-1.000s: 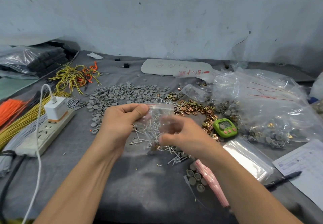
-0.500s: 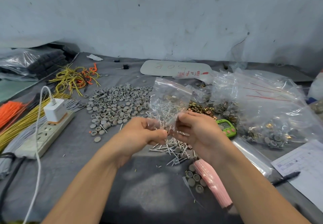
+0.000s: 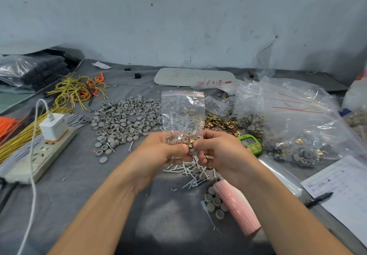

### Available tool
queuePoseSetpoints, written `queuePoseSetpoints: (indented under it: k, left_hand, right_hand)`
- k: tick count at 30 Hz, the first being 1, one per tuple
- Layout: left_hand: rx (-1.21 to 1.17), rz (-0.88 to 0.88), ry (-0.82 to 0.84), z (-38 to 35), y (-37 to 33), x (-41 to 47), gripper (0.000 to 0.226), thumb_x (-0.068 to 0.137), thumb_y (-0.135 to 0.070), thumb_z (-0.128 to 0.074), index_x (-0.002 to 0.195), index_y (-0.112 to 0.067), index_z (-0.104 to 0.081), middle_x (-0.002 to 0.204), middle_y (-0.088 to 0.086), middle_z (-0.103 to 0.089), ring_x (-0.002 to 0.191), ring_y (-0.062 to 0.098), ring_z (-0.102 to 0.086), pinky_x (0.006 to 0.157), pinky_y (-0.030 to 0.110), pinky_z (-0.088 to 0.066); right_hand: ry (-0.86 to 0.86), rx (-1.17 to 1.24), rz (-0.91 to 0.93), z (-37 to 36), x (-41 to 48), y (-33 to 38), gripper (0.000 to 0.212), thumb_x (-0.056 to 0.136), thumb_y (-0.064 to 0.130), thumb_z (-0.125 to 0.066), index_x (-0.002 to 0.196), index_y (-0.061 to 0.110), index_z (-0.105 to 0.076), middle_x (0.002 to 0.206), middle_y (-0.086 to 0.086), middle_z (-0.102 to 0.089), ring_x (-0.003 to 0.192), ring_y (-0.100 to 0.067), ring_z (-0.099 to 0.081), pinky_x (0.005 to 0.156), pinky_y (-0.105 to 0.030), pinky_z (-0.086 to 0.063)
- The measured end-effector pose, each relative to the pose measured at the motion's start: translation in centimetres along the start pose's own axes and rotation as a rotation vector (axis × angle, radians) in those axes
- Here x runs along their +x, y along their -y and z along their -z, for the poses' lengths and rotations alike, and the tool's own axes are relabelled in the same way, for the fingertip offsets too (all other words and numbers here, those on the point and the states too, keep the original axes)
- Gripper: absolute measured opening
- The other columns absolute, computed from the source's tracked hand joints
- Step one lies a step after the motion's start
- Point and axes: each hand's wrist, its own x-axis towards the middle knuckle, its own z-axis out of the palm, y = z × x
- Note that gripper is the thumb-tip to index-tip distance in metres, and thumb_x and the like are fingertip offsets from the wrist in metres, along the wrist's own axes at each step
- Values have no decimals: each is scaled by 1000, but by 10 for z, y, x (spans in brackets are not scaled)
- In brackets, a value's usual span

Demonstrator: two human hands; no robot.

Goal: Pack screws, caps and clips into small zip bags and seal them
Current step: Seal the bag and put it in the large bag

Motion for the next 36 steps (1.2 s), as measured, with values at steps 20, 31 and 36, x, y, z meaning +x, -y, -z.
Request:
queuePoseSetpoints:
  k: [20, 31, 36]
  left_hand:
    - [-166, 27, -41, -81, -4, 29, 28, 85, 6, -70, 111, -4, -68, 92, 14, -79, 78, 26, -75, 80, 42, -58]
    - [529, -411, -117, -170, 1, 55, 48, 90, -24, -76, 126, -46, -53, 110, -29, -65, 98, -12, -62, 86, 14, -50]
    - [891, -521, 32, -188, 23, 48, 45, 94, -20, -62, 136, -37, -57, 137, -19, -58, 122, 0, -49, 106, 18, -34]
  right_hand:
    - [-94, 3, 100, 82, -38, 16, 25, 88, -17, -62, 83, 7, -69, 81, -12, -65, 69, -20, -63, 65, -30, -49]
    - [-701, -390, 56, 187, -51, 16, 3, 90, 17, -77, 90, 16, -75, 74, 2, -70, 63, -12, -63, 60, -27, -54]
    - [-1201, -752, 353, 201, -55, 15, 17, 86, 15, -70, 93, 30, -70, 83, 19, -67, 85, -13, -66, 70, -21, -43]
